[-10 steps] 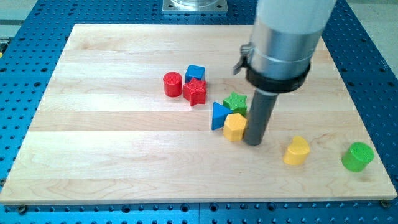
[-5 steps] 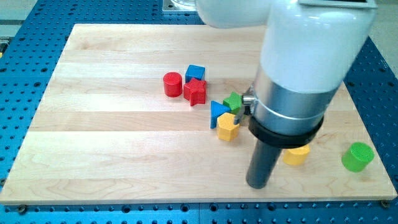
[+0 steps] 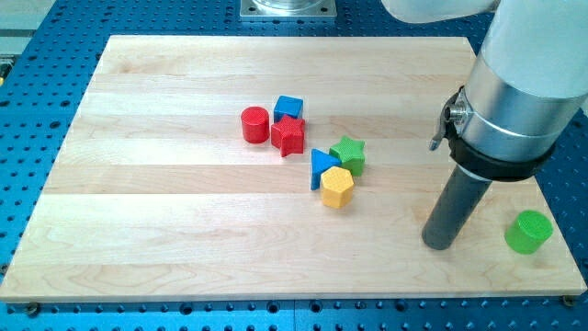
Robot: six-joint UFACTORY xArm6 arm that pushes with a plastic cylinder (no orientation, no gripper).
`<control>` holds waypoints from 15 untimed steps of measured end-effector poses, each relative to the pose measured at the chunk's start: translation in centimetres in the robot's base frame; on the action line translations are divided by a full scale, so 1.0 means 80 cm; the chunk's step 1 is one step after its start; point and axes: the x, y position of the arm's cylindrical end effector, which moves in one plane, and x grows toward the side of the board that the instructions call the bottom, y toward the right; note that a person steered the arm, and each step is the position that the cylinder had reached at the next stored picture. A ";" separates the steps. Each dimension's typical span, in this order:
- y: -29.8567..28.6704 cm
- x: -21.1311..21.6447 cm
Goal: Push the yellow heart into the green star
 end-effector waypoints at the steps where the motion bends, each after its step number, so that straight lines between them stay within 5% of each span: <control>1: 0.005 -0.002; 7: 0.109 -0.068; 10: 0.093 -0.089; 11: 0.009 -0.089; 15: 0.051 -0.134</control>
